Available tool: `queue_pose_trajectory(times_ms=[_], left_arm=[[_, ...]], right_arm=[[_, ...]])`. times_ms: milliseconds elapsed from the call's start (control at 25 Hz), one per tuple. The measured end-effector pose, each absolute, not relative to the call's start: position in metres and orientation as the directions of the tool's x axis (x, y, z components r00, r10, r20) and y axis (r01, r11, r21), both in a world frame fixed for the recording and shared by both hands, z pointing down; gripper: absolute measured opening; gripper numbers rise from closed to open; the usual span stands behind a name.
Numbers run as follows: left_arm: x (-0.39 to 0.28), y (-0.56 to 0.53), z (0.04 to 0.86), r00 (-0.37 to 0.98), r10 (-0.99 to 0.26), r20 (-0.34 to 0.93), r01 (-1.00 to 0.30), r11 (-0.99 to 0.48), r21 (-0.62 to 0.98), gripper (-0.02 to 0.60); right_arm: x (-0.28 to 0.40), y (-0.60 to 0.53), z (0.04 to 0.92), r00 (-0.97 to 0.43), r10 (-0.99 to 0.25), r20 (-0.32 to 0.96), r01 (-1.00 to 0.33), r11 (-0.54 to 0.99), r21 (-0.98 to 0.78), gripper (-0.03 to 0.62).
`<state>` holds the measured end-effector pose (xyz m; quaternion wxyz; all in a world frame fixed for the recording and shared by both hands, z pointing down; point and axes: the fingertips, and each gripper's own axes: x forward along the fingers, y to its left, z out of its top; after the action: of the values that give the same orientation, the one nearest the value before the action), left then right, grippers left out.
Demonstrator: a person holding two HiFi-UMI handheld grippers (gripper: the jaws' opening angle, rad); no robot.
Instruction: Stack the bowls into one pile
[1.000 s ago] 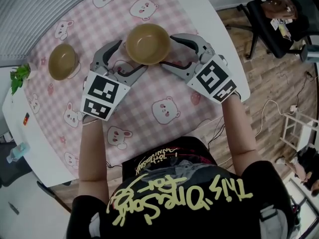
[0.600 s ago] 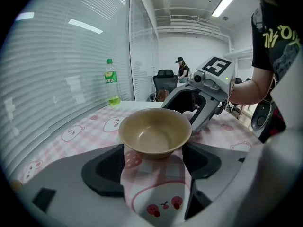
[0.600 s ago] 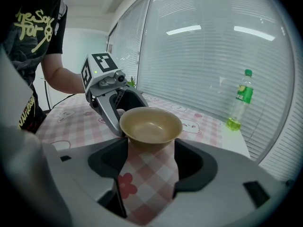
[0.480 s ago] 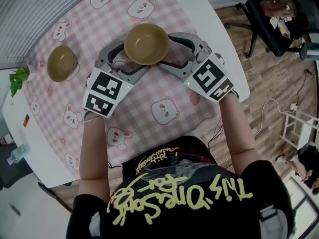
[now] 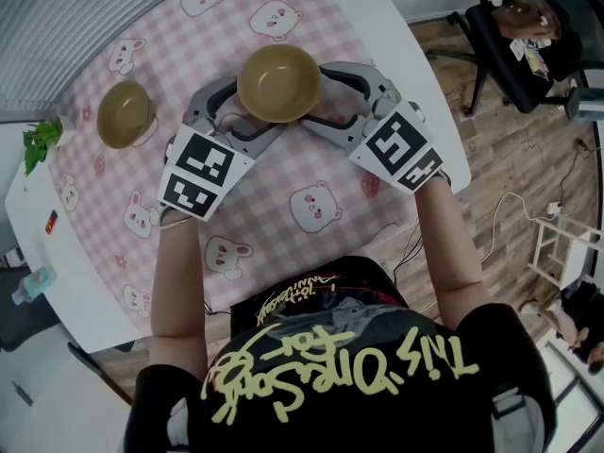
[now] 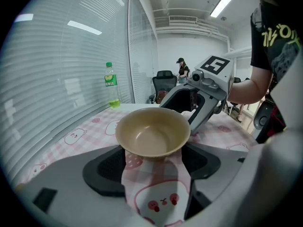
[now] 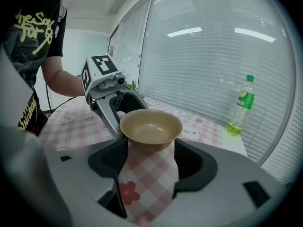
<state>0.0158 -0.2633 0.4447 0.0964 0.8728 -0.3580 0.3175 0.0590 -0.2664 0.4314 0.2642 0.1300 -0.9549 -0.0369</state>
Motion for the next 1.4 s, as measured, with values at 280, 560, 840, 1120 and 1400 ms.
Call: queue_pose_trajectory(times_ms=[280, 560, 840, 1120, 1400], left_arm=[[-0.004, -0.257, 0.416, 0.511, -0.611, 0.604, -0.711, -0.696, -0.102, 0.368], [-0.036, -0.246, 0.386, 0.452, -0.671, 0.588, -0.753, -0.64, -0.153, 0.365], [-0.077, -0.232, 0.361, 0.372, -0.73, 0.573, -0.804, -0.562, -0.195, 0.365], [-0.117, -0.219, 0.345, 0.296, -0.768, 0.568, -0.845, -0.488, -0.22, 0.365], [-0.149, -0.209, 0.341, 0.248, -0.789, 0.563, -0.873, -0.434, -0.224, 0.365]], right_arm=[[0.04, -0.261, 0.401, -0.845, -0.25, 0.473, -0.185, 0.966, 0.181, 0.311], [0.008, -0.252, 0.37, -0.87, -0.213, 0.444, -0.124, 0.967, 0.221, 0.31], [-0.034, -0.241, 0.345, -0.9, -0.146, 0.41, -0.043, 0.968, 0.249, 0.311], [-0.075, -0.231, 0.329, -0.915, -0.077, 0.396, 0.035, 0.962, 0.269, 0.311], [-0.107, -0.223, 0.324, -0.916, -0.036, 0.401, 0.089, 0.953, 0.29, 0.311]])
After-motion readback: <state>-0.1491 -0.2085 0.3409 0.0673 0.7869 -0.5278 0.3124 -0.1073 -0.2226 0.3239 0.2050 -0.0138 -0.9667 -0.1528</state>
